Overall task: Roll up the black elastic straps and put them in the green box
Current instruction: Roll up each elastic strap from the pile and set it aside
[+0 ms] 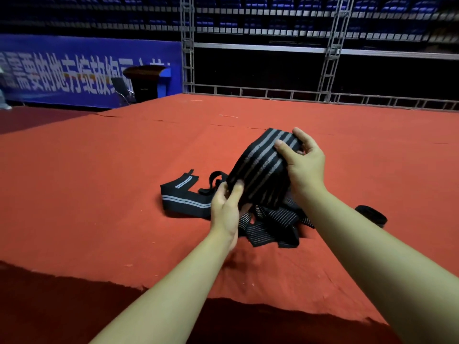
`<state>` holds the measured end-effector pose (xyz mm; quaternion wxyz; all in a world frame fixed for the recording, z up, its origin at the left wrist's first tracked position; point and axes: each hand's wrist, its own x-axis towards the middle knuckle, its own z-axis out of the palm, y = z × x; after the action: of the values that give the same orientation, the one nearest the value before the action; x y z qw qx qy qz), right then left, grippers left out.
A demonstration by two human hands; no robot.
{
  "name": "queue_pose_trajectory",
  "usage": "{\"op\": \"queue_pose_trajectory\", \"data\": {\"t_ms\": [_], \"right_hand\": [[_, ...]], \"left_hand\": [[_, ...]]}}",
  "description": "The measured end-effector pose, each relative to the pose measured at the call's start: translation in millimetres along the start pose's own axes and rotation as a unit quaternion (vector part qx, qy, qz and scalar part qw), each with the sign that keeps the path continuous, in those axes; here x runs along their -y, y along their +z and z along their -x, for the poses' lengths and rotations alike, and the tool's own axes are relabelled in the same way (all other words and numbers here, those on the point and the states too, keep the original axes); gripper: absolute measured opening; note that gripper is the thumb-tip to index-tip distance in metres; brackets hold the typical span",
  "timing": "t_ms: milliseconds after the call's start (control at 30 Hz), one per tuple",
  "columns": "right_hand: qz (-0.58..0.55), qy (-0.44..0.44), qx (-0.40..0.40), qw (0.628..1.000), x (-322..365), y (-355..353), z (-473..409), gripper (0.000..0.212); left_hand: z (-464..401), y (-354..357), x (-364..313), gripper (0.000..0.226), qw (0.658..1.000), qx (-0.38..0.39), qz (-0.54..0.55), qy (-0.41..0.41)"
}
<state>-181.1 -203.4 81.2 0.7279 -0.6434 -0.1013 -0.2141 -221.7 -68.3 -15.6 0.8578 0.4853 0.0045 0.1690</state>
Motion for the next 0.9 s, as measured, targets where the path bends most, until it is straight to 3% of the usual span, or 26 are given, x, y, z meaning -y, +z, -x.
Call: {"op": "queue_pose_trajectory", "data": {"t_ms": [167, 300, 367, 433, 500, 567, 700, 833, 900], "right_hand": [[0.145, -0.002, -0.124, 0.982, -27.2, -26.4, 17.7, 0.032], [0.225, -0.044, -0.163, 0.960, -52.7, -38.8, 40.5, 0.048], [0.246, -0.056, -0.062, 0.966, -61.0, -36.0, 47.6, 0.037], [0.286, -0.030, 0.123, 0.950, -67.7, -30.1, 55.1, 0.028], [0.351, 0.000, 0.285, 0.892, -79.8, -25.3, 63.6, 0.050], [0.379, 0.024, 0.376, 0.845, -92.0, -16.9, 76.0, 0.068], [0.367, 0.026, 0.415, 0.832, -109.1, -0.5, 88.4, 0.076], [0.458, -0.014, 0.450, 0.767, -116.3, 2.6, 85.5, 0.054], [0.442, 0.009, 0.475, 0.761, -117.4, -1.5, 83.4, 0.046]], "left_hand": [[-9.6, -41.1, -11.2, 0.021, 0.992, -0.008, -0.111, 0.057], [-11.3, -75.9, -19.0, 0.024, 0.945, 0.047, -0.303, 0.117], [-11.6, -91.9, -18.0, 0.029, 0.904, 0.066, -0.401, 0.130], [-10.4, -104.7, -14.9, 0.038, 0.875, 0.079, -0.457, 0.142], [-6.2, -112.2, -11.3, 0.039, 0.868, 0.098, -0.466, 0.140], [0.9, -115.5, -10.0, 0.032, 0.870, 0.112, -0.462, 0.135], [8.2, -118.8, -11.3, 0.024, 0.870, 0.117, -0.455, 0.146], [7.6, -131.4, -21.7, 0.027, 0.869, 0.086, -0.463, 0.153], [4.6, -142.6, -25.1, 0.028, 0.863, 0.070, -0.478, 0.152]]}}
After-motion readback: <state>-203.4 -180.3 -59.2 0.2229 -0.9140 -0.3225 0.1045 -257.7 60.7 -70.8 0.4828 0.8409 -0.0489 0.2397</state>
